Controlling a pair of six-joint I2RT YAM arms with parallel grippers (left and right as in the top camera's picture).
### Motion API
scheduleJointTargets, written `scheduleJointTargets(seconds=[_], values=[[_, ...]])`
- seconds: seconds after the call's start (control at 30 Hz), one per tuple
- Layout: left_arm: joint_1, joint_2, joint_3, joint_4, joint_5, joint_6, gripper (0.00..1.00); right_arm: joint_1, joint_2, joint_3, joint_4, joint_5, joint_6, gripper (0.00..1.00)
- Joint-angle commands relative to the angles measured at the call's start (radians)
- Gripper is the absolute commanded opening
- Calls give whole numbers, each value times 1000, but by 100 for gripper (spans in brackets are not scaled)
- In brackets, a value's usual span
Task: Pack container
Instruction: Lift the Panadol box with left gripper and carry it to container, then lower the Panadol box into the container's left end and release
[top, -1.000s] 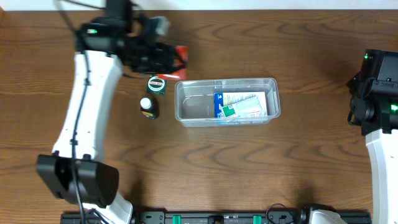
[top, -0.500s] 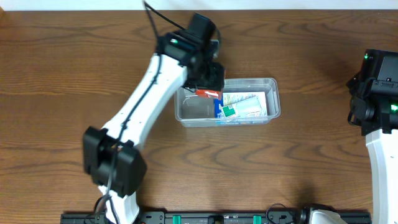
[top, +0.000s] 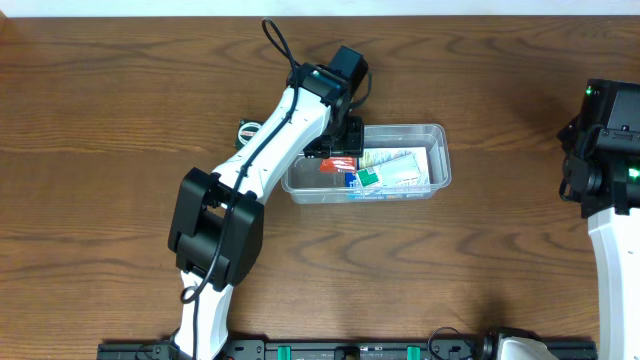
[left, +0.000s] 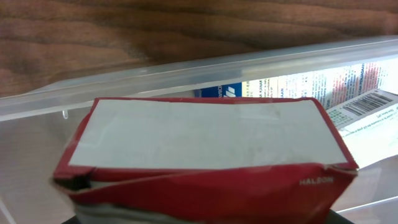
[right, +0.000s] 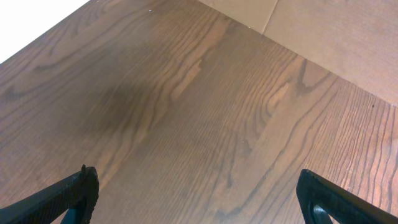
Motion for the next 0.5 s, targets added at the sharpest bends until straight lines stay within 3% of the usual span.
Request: scheduleJointTargets(seconds=[0.0,0.47], values=[[1,45,-18,-11,-39,-32,61,-8,3,3,-1,21,-14,99],[-2,45,-18,-114,-44,-31,61,-8,3,3,-1,21,-14,99]])
